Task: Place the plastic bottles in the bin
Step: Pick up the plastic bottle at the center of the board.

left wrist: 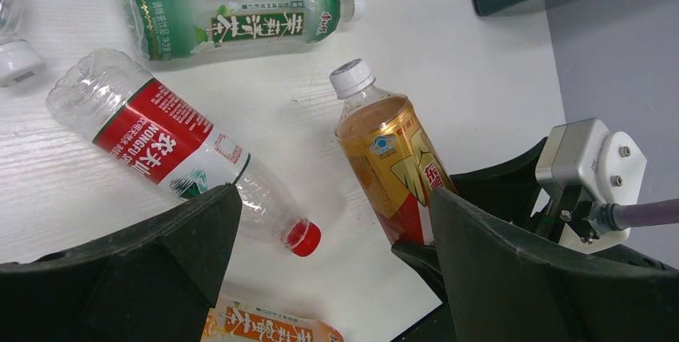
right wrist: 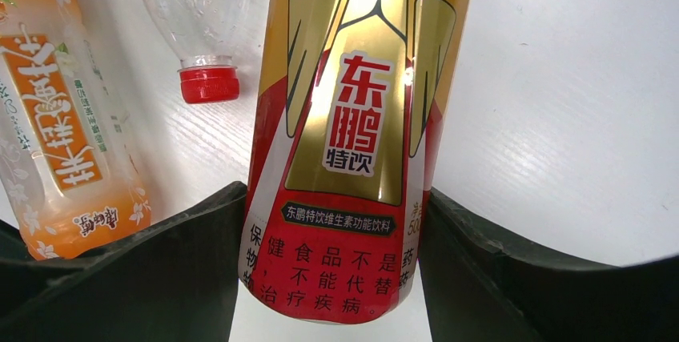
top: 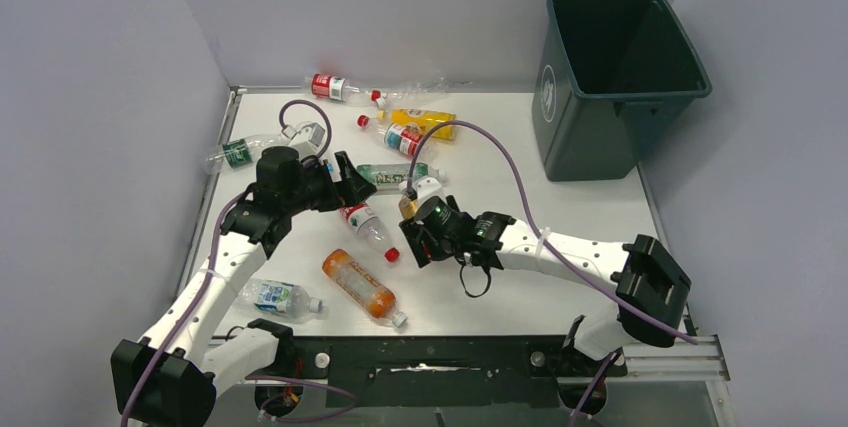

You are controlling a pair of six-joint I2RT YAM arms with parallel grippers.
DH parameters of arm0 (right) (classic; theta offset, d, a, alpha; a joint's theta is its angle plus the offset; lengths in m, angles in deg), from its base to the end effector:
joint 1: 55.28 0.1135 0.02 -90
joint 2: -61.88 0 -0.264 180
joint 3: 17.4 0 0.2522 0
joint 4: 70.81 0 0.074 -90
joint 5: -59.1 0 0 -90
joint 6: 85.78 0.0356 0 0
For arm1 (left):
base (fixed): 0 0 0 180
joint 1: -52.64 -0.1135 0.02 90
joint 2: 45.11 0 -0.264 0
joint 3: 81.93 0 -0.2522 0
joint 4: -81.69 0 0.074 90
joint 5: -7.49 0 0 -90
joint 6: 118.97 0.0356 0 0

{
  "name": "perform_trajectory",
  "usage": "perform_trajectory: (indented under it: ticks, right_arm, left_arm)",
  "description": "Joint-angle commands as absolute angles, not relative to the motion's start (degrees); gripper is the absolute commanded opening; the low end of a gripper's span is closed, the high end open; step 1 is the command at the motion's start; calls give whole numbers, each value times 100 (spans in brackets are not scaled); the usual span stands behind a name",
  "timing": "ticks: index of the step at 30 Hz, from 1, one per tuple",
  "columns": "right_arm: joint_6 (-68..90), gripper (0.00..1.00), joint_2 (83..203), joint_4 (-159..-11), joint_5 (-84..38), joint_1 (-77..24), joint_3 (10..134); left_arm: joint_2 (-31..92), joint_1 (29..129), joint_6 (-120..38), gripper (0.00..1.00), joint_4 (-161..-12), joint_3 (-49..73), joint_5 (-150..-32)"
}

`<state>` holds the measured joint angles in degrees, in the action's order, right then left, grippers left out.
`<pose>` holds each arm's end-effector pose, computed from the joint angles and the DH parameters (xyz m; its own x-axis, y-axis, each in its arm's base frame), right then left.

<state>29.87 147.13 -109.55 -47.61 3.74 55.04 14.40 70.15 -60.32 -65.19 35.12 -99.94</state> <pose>0.1690 0.2616 0.2360 -0.6790 -0.3255 -0.6580 -0.4828 0.8732 0.0662 0.2177 -0.0799 0.3027 -0.6817 -0.3054 -0.6648 0.2114 0.7877 -0.5787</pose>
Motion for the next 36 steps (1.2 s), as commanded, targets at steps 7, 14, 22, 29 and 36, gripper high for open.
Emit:
perform_trajectory:
  ticks: [7,14,22,29,36]
  right_arm:
    - [3068,59,14382,-10838,-5023,418,5472]
    - [3067,59,14317,-10890,-5064,409,5533]
    - [2994,59,14242,-11001,-5129,362,5671]
    - [2886,59,14107,-11117,-5182,267,5837]
    - [2760,59,13974,-11269,-5301,179,6053]
  left_arm:
    - [1413,6982,-6088,89,-6956,3509,-10119]
    - [1448,6986,-6088,89,-6990,3489,-10158]
    - [1470,6985,-6061,89,-6990,3447,-10167]
    - [1443,6978,-6035,89,-6976,3447,-10167]
    - [1439,6971,-6026,89,-6987,3469,-10167]
